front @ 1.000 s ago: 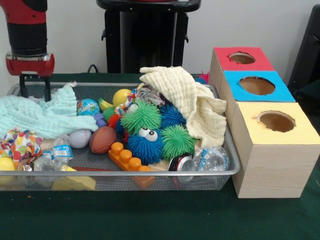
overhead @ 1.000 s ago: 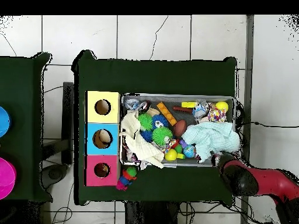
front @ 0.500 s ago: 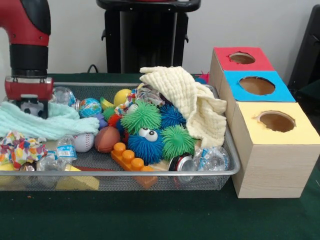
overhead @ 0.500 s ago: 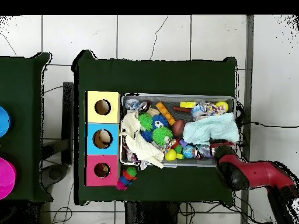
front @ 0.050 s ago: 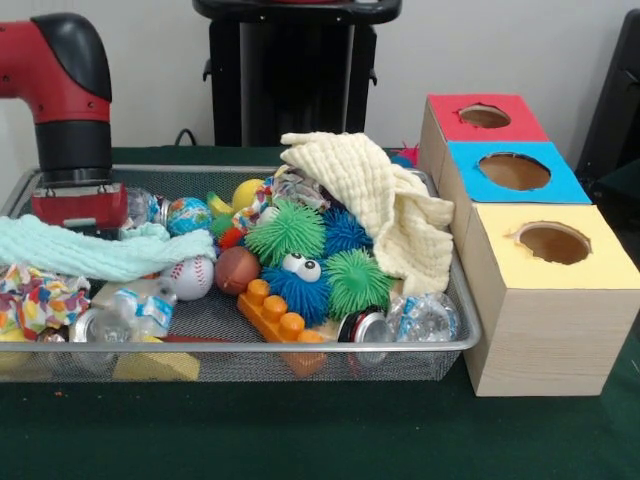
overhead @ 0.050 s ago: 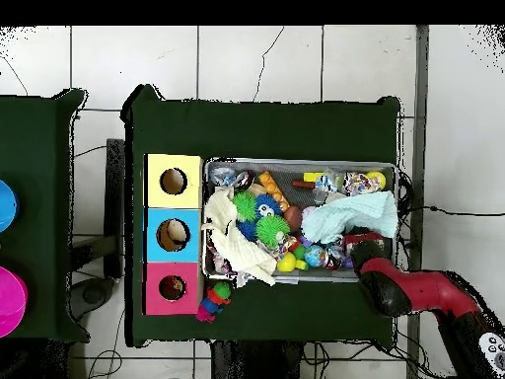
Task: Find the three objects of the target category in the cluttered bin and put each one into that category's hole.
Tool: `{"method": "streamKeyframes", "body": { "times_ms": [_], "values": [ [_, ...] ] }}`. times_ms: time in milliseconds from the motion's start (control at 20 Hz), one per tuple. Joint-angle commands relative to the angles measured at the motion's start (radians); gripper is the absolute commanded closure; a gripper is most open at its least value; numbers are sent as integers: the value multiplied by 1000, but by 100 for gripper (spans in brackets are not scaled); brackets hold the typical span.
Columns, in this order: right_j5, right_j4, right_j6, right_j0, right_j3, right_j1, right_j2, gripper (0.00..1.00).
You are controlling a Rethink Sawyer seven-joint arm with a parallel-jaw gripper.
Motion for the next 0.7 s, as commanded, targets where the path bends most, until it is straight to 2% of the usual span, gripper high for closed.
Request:
{"method": "streamKeyframes", "body": {
  "times_ms": [50, 200, 450, 700],
  "values": [
    [-15, -39, 0, 198, 44, 86, 35, 0],
    [-69, 17, 119, 294, 64, 19, -36, 0],
    [-96, 176, 247, 387, 133, -79, -85, 0],
    [-119, 322, 299, 463, 213, -169, -124, 0]
  ]
}}
